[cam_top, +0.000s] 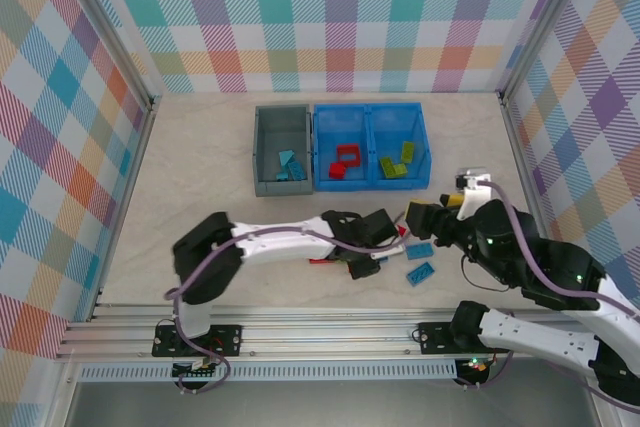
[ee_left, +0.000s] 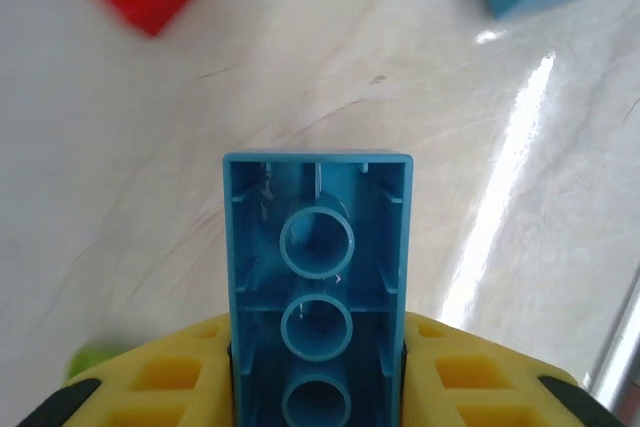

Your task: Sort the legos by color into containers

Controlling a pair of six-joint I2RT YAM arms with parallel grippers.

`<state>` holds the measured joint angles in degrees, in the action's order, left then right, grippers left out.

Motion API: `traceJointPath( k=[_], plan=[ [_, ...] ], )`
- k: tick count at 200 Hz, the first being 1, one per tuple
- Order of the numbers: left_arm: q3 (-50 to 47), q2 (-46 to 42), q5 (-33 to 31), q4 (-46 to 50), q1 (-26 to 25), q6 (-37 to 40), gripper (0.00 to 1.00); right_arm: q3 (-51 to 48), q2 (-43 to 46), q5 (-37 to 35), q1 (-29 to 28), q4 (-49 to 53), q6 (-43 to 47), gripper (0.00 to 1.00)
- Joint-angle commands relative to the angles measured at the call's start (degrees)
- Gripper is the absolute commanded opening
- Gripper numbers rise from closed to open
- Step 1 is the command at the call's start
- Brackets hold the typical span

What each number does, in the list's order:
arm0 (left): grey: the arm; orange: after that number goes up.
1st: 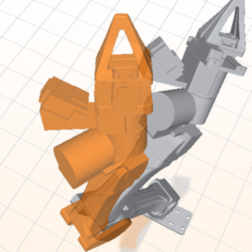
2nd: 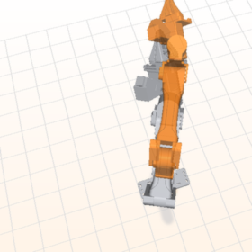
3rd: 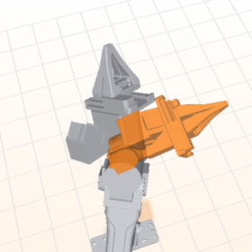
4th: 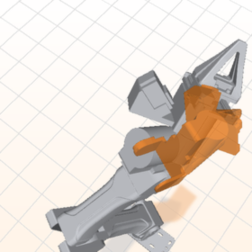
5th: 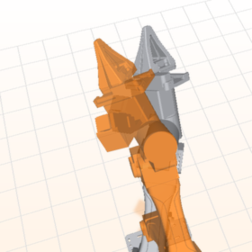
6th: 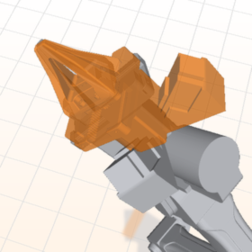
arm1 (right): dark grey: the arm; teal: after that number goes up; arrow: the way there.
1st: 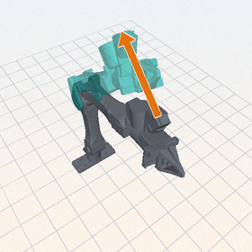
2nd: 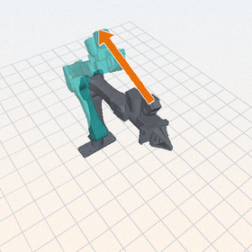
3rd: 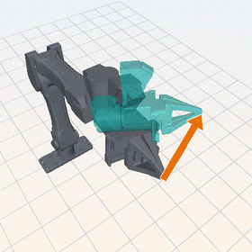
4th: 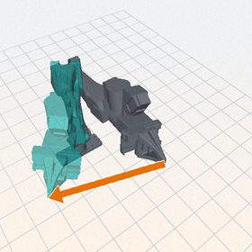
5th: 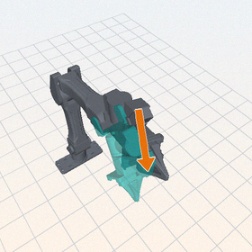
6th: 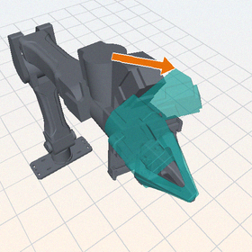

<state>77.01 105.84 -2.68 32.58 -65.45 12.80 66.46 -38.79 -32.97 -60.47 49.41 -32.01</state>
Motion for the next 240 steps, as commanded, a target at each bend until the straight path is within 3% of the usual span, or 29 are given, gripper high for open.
traceJointPath(
  k=[1, 50, 83, 107, 186, 240],
  plan=[
    [-3.23, -9.75, -4.63, -0.66, 4.96, -9.39, 0.28, 1.14, -6.06, 9.47, -0.31, -5.8, 6.27, 0.77],
    [-0.66, -13.99, -11.01, 11.23, 21.23, -18.76, 0.28, -0.09, -21.99, 21.94, -0.37, -20.2, 7.51, 0.76],
    [5.48, -7.76, -16.88, 17.06, 30.89, -25.9, 0.26, 0.21, -29.98, 22.2, -0.44, -29.21, 7.36, 0.75],
    [9.56, -1.93, -18.9, 16.87, 34.94, -29.31, 0.25, -0.54, -32.89, 21.33, -0.42, -34.56, 6.32, 0.75],
    [31.78, 19.73, -25.06, 26.8, 36.97, -33.88, 0.27, -4.0, -30.51, 18.21, -0.4, -34.05, 3.39, 0.75],
    [31.62, 17.54, -23.28, 26.44, 36.65, -35.91, 0.55, -5.55, -28.63, 17.31, -0.44, -32.62, 2.82, 0.75]
  ],
)
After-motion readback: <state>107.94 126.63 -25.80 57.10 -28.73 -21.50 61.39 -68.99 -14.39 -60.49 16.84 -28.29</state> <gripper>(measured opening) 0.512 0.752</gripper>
